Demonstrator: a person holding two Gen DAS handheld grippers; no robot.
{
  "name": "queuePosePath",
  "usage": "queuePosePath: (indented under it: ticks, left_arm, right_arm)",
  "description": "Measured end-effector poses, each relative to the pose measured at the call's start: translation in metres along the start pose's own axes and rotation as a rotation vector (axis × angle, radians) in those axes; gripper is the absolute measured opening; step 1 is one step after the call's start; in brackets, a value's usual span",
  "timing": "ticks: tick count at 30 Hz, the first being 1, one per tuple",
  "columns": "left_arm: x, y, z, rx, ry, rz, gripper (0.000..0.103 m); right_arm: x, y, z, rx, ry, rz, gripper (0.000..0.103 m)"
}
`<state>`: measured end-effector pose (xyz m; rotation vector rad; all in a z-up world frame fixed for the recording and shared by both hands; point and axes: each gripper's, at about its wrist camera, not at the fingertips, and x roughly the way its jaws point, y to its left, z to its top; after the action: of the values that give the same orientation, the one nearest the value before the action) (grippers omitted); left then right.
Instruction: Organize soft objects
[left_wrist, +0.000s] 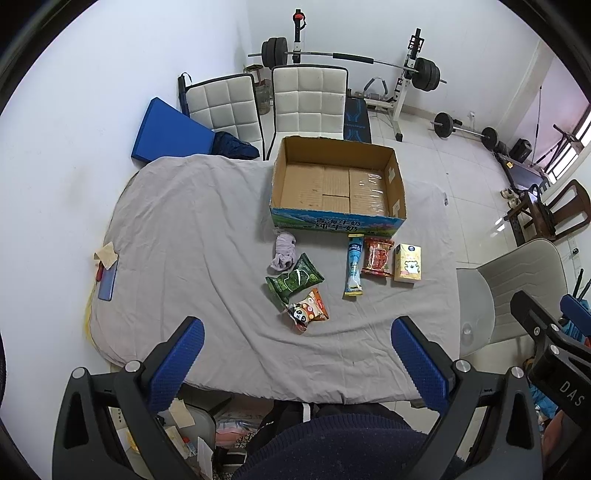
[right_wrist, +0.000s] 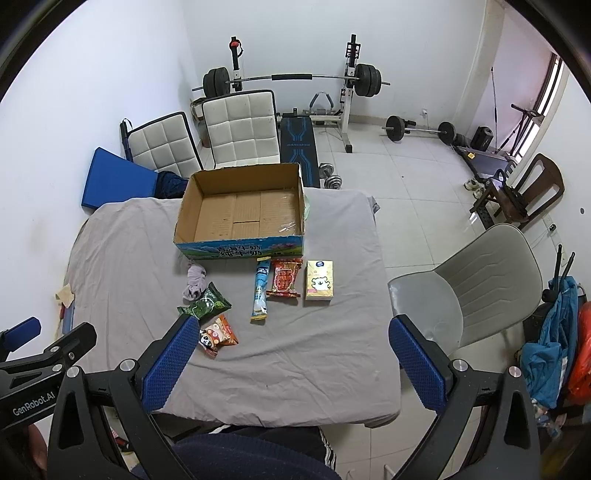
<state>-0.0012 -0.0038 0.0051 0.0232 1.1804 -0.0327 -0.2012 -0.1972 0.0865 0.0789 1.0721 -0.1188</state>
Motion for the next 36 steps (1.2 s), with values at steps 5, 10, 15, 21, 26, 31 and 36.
queuePosePath:
  ticks: [5, 10, 15, 21, 26, 31, 36]
  left_arm:
    - [-0.005, 0.0, -0.005, 0.0, -0.009, -0.001, 0.103]
    - [-0.012, 0.001, -0.009, -0.006, -0.025, 0.0, 0.103]
    - [-0.015, 0.001, -0.009, -0.009, -0.03, 0.001, 0.103]
    - [-0.016, 0.0, -0.009, -0.009, -0.031, 0.001, 0.103]
    - [-0.017, -0.001, -0.01, -0.011, -0.031, 0.002, 0.103]
    - [-0.018, 0.0, -0.01, -0.017, -0.035, 0.003, 0.103]
    - [-0.021, 0.001, -0.009, -0.022, -0.035, 0.005, 0.103]
  right_arm:
    - [-0.005, -0.001, -0.004, 0.0, -0.011, -0.002, 0.103]
    - [-0.011, -0.002, -0.007, -0.001, -0.019, -0.003, 0.103]
    - [-0.012, -0.002, -0.006, 0.0, -0.019, -0.001, 0.103]
    - [-0.015, -0.003, -0.006, 0.0, -0.024, -0.001, 0.103]
    - [-0.016, -0.003, -0.007, -0.001, -0.024, -0.001, 0.103]
    - [-0.016, -0.004, -0.009, 0.0, -0.025, 0.001, 0.103]
    - [-0.019, -0.005, -0.009, -0.006, -0.029, 0.005, 0.103]
